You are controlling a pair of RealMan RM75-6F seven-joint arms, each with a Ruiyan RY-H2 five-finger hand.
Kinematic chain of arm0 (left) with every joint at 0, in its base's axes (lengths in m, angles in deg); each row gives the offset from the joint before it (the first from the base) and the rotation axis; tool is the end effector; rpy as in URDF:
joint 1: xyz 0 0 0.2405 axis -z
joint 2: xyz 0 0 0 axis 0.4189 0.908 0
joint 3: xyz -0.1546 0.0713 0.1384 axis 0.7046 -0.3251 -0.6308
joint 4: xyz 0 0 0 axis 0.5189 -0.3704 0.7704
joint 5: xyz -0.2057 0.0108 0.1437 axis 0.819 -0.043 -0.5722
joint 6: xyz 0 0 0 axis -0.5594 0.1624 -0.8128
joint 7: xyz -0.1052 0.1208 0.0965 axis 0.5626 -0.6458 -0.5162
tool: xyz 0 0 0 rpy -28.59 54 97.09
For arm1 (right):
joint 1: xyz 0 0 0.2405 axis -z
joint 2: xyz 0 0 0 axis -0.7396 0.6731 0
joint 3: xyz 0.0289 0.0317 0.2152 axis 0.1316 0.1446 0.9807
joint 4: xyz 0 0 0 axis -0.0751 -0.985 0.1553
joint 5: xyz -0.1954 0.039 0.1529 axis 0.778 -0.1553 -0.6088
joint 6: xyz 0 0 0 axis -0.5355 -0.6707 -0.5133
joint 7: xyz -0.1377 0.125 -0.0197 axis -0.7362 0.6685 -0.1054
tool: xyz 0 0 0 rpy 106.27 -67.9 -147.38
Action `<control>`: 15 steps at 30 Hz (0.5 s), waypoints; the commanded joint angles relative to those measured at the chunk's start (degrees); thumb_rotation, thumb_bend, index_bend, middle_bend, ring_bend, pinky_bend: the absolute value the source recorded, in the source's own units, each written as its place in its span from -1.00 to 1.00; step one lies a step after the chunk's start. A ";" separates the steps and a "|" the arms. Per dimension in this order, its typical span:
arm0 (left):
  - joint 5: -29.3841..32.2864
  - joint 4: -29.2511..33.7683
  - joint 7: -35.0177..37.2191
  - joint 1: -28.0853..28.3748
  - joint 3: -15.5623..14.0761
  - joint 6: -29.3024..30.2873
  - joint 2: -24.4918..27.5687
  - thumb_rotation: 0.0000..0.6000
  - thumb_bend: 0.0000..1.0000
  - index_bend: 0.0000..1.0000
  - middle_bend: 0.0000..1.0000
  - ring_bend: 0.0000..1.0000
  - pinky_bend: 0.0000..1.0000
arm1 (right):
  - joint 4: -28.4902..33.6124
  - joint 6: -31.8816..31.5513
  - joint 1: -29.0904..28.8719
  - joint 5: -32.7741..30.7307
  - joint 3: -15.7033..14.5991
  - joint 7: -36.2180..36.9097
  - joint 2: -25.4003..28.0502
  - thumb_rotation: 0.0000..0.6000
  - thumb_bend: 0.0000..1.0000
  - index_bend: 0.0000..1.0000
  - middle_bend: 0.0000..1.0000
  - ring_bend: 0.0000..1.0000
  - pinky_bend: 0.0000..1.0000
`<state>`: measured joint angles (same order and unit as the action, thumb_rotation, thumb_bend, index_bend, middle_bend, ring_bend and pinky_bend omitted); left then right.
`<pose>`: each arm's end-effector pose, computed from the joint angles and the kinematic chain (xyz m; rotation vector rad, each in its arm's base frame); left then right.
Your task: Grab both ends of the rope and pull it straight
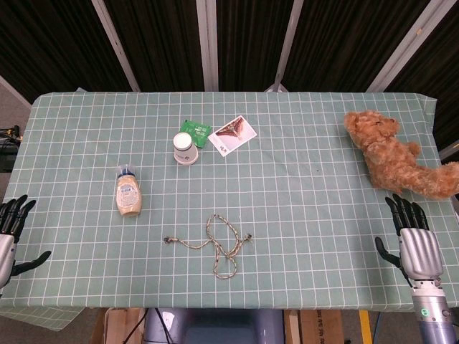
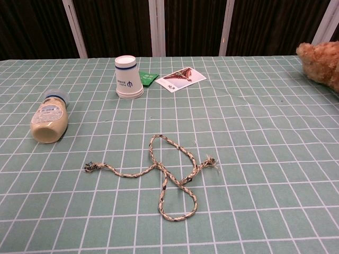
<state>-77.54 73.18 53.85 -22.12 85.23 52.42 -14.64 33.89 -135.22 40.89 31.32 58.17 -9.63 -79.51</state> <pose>-0.2865 0.2093 0.1098 -1.3644 -0.8548 -0.9873 -0.2805 -0.2450 0.0881 1.3297 -0.9665 0.9780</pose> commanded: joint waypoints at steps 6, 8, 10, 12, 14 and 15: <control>0.17 0.25 -0.11 0.06 -0.08 -0.34 0.14 1.00 -0.99 -0.94 -1.00 -1.00 -1.00 | 0.32 0.15 -0.13 0.67 -0.21 0.79 0.07 1.00 -0.20 -1.00 -1.00 -1.00 -1.00; 0.13 0.29 -0.10 0.02 -0.14 -0.32 0.17 1.00 -0.99 -0.94 -1.00 -1.00 -1.00 | 0.49 0.15 -0.33 1.60 -0.39 1.67 0.13 1.00 -0.20 -1.00 -1.00 -1.00 -1.00; 0.16 0.42 0.00 0.01 -0.12 -0.29 0.20 1.00 -0.99 -0.94 -1.00 -1.00 -1.00 | 0.76 0.31 -0.72 3.05 -0.76 2.61 0.20 1.00 -0.20 -1.00 -1.00 -1.00 -1.00; 0.24 0.54 0.01 0.07 -0.07 -0.38 0.14 1.00 -0.99 -0.94 -1.00 -1.00 -1.00 | 1.27 0.80 -1.32 4.84 -1.30 4.02 0.41 1.00 -0.20 -0.95 -1.00 -1.00 -1.00; 0.25 0.57 -0.12 0.14 -0.11 -0.56 0.07 1.00 -0.99 -0.94 -1.00 -1.00 -1.00 | 1.67 1.08 -1.96 6.42 -1.58 5.21 0.46 1.00 -0.20 -0.81 -0.99 -1.00 -1.00; 0.21 0.58 -0.18 0.17 -0.14 -0.62 0.04 1.00 -0.99 -0.94 -1.00 -1.00 -1.00 | 1.85 1.34 -2.32 7.12 -1.72 5.69 0.48 1.00 -0.20 -0.71 -0.95 -1.00 -1.00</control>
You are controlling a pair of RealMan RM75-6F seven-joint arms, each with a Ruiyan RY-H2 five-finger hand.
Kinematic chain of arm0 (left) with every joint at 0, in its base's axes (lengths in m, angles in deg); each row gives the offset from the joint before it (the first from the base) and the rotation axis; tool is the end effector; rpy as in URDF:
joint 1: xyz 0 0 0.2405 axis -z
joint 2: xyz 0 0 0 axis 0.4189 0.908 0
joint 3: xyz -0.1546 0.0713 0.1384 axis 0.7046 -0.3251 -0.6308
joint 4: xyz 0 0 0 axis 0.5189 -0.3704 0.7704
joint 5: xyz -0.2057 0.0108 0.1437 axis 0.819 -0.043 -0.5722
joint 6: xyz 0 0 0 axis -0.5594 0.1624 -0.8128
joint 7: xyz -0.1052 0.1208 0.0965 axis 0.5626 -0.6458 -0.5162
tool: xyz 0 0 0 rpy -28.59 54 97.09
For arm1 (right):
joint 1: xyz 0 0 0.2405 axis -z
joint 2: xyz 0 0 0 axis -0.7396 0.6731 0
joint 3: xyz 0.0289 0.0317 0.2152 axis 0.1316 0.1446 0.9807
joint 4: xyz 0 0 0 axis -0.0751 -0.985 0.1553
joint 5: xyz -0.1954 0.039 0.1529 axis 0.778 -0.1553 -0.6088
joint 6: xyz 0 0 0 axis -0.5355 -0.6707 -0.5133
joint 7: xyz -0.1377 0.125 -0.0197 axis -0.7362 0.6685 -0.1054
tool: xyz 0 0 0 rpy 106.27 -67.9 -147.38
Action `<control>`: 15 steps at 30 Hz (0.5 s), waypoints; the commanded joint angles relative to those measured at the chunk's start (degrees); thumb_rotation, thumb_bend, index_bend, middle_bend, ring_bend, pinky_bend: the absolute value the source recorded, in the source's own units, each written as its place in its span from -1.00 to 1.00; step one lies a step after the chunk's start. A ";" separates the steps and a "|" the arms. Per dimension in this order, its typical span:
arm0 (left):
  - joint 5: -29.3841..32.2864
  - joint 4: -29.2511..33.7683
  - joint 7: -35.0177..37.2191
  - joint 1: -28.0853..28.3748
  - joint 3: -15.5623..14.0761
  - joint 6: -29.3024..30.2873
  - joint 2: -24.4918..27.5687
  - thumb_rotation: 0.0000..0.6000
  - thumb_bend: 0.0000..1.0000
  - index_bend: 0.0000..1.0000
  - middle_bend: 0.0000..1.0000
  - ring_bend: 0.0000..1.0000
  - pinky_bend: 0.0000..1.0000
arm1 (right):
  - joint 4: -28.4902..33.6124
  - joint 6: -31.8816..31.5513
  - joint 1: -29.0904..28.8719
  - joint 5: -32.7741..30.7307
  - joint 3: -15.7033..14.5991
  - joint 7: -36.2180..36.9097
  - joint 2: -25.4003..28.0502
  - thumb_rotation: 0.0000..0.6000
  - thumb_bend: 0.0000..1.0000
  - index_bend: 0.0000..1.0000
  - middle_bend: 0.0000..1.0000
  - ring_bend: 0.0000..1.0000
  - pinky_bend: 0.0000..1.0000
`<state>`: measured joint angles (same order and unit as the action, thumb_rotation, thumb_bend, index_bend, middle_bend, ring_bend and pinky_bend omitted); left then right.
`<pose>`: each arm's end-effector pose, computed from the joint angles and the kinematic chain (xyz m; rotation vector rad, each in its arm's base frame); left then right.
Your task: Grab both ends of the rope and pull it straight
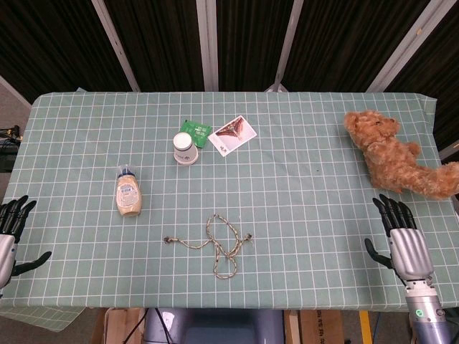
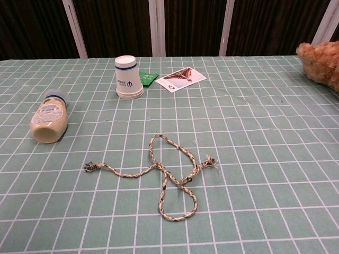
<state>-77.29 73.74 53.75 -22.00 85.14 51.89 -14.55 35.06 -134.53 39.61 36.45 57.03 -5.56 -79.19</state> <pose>-0.2856 0.2095 0.1077 -1.3660 -0.8683 -0.9848 -0.2579 -0.2447 0.0765 1.4125 -1.0016 1.0820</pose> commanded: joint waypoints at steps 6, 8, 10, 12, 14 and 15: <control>-0.12 -0.06 -0.37 0.12 0.02 -0.02 -0.26 1.00 -0.99 -0.94 -1.00 -1.00 -1.00 | 3.03 5.31 -4.46 4.57 -1.43 2.84 -0.11 1.00 -0.20 -0.42 -0.73 -1.00 -1.00; -0.05 -0.06 -0.50 0.20 0.04 -0.18 -0.31 1.00 -0.99 -0.94 -1.00 -1.00 -1.00 | 4.31 7.61 -5.92 4.71 -1.59 2.60 -1.00 1.00 -0.20 -0.35 -0.70 -1.00 -1.00; -0.06 -0.08 -0.63 0.27 0.03 -0.29 -0.36 1.00 -0.99 -0.94 -1.00 -1.00 -1.00 | 5.34 9.72 -7.27 4.69 -1.66 2.07 -2.31 1.00 -0.20 -0.32 -0.68 -1.00 -1.00; -0.10 -0.09 -0.67 0.29 -0.03 -0.38 -0.38 1.00 -0.99 -0.94 -1.00 -1.00 -1.00 | 6.14 11.67 -8.60 4.45 -1.56 1.05 -4.22 1.00 -0.20 -0.28 -0.67 -1.00 -1.00; -0.14 -0.09 -0.60 0.32 -0.03 -0.38 -0.38 1.00 -0.99 -0.94 -1.00 -1.00 -1.00 | 6.55 13.30 -9.73 4.00 -1.34 -0.20 -6.28 1.00 -0.20 -0.24 -0.67 -1.00 -1.00; -0.18 -0.13 -0.54 0.34 -0.03 -0.37 -0.38 1.00 -0.99 -0.94 -1.00 -1.00 -1.00 | 6.71 14.31 -10.42 3.52 -1.17 -1.23 -7.75 1.00 -0.20 -0.21 -0.67 -1.00 -1.00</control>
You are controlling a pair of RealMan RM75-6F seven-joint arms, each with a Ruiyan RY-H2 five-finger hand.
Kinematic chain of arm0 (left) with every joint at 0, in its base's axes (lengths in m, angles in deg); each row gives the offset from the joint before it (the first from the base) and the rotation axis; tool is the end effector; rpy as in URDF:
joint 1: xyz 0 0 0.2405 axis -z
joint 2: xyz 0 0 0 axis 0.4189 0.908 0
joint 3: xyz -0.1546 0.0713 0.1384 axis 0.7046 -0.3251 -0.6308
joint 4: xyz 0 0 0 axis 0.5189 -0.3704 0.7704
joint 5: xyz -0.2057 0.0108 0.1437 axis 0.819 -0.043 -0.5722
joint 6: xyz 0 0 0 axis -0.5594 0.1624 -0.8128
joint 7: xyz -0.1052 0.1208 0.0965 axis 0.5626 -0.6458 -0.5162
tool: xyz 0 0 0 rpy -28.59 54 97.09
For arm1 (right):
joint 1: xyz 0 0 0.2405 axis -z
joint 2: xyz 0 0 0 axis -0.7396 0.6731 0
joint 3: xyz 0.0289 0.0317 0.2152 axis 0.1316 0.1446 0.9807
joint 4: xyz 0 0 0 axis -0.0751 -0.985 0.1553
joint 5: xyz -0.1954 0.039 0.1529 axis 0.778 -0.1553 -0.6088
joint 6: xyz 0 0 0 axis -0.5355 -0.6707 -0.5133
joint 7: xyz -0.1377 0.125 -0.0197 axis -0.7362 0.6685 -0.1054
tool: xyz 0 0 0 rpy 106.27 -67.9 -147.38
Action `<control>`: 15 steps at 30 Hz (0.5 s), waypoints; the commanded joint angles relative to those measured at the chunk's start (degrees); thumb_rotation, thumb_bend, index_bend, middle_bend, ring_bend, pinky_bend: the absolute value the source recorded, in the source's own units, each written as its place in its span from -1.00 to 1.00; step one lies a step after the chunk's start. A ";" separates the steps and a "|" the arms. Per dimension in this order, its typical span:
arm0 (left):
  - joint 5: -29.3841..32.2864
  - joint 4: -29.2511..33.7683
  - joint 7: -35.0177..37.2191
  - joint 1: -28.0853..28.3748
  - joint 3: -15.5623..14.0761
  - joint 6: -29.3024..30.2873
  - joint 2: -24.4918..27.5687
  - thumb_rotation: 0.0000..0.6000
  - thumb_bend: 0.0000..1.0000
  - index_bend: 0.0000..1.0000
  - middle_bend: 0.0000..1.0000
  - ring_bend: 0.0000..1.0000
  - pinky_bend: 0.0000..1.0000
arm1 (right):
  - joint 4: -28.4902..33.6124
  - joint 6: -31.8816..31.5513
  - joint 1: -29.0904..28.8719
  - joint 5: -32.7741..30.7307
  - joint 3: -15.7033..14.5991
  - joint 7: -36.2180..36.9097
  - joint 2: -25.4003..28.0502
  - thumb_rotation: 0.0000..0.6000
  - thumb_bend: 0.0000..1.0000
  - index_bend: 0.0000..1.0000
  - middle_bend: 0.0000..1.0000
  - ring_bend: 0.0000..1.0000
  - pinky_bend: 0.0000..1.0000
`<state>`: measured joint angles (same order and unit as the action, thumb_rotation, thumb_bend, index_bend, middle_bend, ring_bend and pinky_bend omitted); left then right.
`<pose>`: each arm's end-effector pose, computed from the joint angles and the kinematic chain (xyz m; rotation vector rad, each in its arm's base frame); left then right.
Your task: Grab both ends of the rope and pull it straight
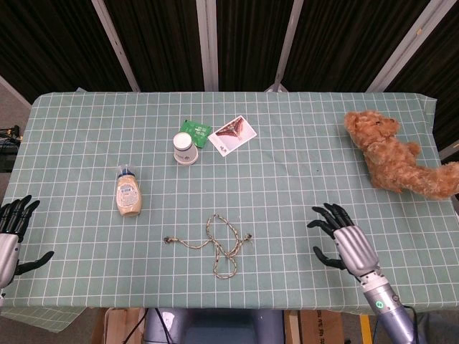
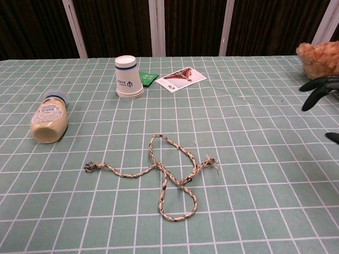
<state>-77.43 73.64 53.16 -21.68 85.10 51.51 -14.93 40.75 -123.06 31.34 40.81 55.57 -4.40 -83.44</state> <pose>-0.2841 0.2110 0.1045 -1.3769 -0.8655 -0.9815 -0.1793 -0.2530 0.0064 1.6846 -1.1768 1.2051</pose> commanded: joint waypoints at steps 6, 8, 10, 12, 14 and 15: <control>0.02 -0.29 0.44 0.25 -0.05 -0.45 -0.01 1.00 -0.99 -0.94 -1.00 -1.00 -1.00 | 0.36 6.72 -4.99 -3.93 1.17 -7.60 -10.97 1.00 -0.20 -0.06 -0.61 -1.00 -1.00; 0.00 -0.37 0.60 0.33 -0.07 -0.59 0.00 1.00 -0.99 -0.94 -1.00 -1.00 -1.00 | -0.27 7.59 -5.65 -5.06 1.43 -9.04 -13.07 1.00 -0.20 -0.04 -0.60 -1.00 -1.00; -0.07 -0.35 0.93 0.37 -0.10 -0.62 0.05 1.00 -0.99 -0.94 -1.00 -1.00 -1.00 | -1.19 8.37 -6.32 -6.39 1.75 -10.50 -15.39 1.00 -0.20 -0.02 -0.60 -1.00 -1.00; -0.22 -0.35 1.14 0.39 -0.13 -0.55 0.09 1.00 -0.98 -0.94 -1.00 -1.00 -1.00 | -2.07 8.89 -6.79 -7.45 1.96 -11.52 -17.18 1.00 -0.20 -0.01 -0.59 -1.00 -1.00; -0.34 -0.38 1.29 0.40 -0.17 -0.50 0.12 1.00 -0.98 -0.94 -1.00 -1.00 -1.00 | -2.99 9.19 -7.16 -8.36 2.15 -12.41 -18.72 1.00 -0.20 -0.01 -0.59 -1.00 -1.00; -0.36 -0.39 1.39 0.41 -0.19 -0.52 0.13 1.00 -0.98 -0.94 -1.00 -1.00 -1.00 | -3.61 9.34 -7.38 -8.90 2.30 -12.83 -19.63 1.00 -0.20 -0.01 -0.59 -1.00 -1.00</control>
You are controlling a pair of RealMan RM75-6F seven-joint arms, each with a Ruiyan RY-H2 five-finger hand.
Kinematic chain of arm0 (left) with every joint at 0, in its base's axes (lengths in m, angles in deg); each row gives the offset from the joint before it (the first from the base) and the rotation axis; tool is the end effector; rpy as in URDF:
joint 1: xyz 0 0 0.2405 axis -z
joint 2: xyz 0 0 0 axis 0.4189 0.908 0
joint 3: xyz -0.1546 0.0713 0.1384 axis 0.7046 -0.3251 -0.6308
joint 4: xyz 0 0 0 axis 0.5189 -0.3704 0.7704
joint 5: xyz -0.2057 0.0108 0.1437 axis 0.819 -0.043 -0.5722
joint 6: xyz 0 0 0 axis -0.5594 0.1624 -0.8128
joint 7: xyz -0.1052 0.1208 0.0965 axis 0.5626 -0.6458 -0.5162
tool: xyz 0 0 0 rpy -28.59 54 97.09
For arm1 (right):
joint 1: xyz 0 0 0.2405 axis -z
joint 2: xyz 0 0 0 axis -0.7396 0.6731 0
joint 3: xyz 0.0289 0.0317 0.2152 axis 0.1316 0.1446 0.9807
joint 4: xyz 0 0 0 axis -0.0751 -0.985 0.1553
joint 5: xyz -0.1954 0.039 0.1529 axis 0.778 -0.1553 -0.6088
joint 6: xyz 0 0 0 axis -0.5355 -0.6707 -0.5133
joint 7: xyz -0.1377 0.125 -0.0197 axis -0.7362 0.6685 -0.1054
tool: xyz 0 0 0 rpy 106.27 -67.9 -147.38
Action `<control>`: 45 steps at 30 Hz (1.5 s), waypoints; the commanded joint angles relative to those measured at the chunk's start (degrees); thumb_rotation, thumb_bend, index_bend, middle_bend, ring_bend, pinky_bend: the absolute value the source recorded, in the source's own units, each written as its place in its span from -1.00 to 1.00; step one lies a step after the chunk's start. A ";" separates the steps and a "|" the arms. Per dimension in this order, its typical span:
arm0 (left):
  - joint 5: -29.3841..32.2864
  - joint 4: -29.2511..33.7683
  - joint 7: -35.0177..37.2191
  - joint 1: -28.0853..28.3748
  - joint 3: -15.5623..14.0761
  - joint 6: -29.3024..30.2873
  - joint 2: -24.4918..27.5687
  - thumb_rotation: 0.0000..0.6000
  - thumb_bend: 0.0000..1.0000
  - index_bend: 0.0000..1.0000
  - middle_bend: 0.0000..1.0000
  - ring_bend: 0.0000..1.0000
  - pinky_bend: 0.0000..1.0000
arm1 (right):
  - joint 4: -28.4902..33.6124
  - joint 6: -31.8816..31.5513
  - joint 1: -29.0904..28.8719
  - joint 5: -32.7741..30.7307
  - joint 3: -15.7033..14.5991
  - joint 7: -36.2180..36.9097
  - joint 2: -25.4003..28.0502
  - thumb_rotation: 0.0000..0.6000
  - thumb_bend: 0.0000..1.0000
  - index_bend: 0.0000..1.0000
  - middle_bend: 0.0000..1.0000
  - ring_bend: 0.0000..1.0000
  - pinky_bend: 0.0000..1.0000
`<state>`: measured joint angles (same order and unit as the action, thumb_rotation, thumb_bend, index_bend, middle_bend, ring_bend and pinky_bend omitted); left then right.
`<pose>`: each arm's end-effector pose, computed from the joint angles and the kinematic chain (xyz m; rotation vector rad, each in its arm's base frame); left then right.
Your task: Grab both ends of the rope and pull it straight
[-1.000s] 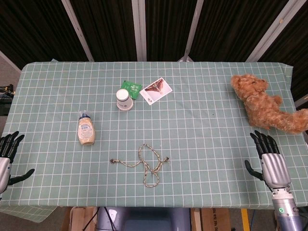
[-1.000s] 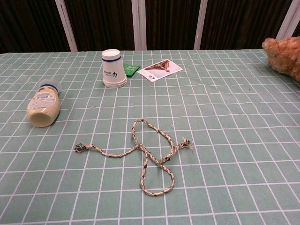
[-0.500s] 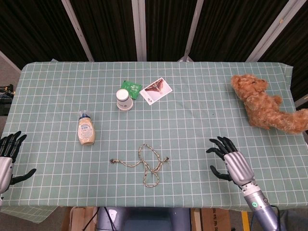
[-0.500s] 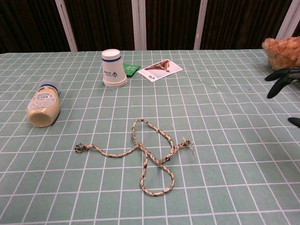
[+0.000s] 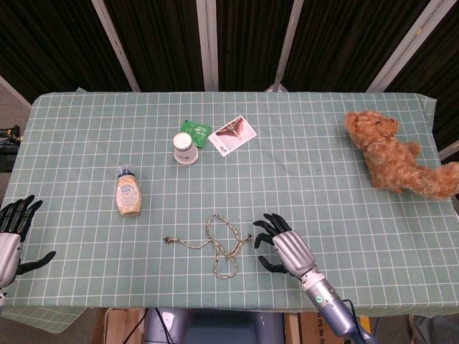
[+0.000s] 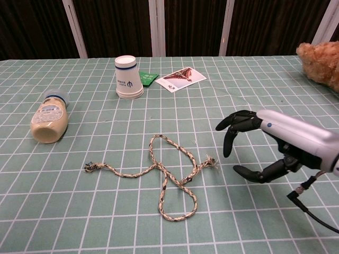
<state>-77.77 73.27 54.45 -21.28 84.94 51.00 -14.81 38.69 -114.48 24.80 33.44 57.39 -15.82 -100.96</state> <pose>-0.2843 0.2124 0.1033 -1.3883 -0.8785 -0.9933 -0.1010 -0.2516 -0.0807 1.8134 -1.2793 1.2243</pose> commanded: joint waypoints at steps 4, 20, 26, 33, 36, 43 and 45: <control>0.02 0.00 0.37 0.06 -0.03 -0.08 0.03 1.00 -0.98 -0.94 -1.00 -1.00 -1.00 | -3.46 1.06 -1.45 -3.30 1.09 -2.23 -4.67 1.00 -0.20 -0.01 -0.59 -1.00 -1.00; 0.63 0.14 0.74 0.43 -0.07 -1.08 0.03 1.00 -0.98 -0.94 -1.00 -1.00 -1.00 | -9.53 0.66 -3.73 -7.17 3.32 -2.80 -13.32 1.00 -0.20 0.01 -0.59 -1.00 -1.00; 0.77 0.10 1.47 0.54 -0.01 -1.22 0.19 1.00 -0.98 -0.93 -1.00 -1.00 -1.00 | -12.45 0.25 -4.65 -8.43 4.40 -3.00 -16.37 1.00 -0.20 0.01 -0.59 -1.00 -1.00; 0.68 0.03 1.97 0.61 -0.02 -1.21 0.27 1.00 -0.98 -0.93 -1.00 -1.00 -1.00 | -13.26 -0.09 -4.91 -9.21 4.31 -3.68 -17.09 1.00 -0.20 0.05 -0.59 -1.00 -1.00; 0.52 0.08 2.05 0.55 -0.11 -1.05 0.34 1.00 -0.98 -0.93 -1.00 -1.00 -1.00 | -13.48 -0.55 -4.78 -9.87 4.29 -4.60 -17.21 1.00 -0.20 0.05 -0.59 -1.00 -1.00; 0.48 0.28 2.04 0.52 -0.17 -0.98 0.39 1.00 -0.98 -0.93 -1.00 -1.00 -1.00 | -13.35 -1.56 -4.52 -10.11 4.12 -5.27 -16.96 1.00 -0.20 0.05 -0.59 -1.00 -1.00; 0.41 0.30 1.99 0.50 -0.18 -0.89 0.39 1.00 -0.98 -0.93 -1.00 -1.00 -1.00 | -13.18 -1.66 -4.45 -10.28 4.11 -5.24 -16.87 1.00 -0.20 0.05 -0.59 -1.00 -1.00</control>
<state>-77.36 73.57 56.45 -20.77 84.76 50.10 -14.42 25.48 -116.12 20.32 23.20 61.51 -21.08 -117.86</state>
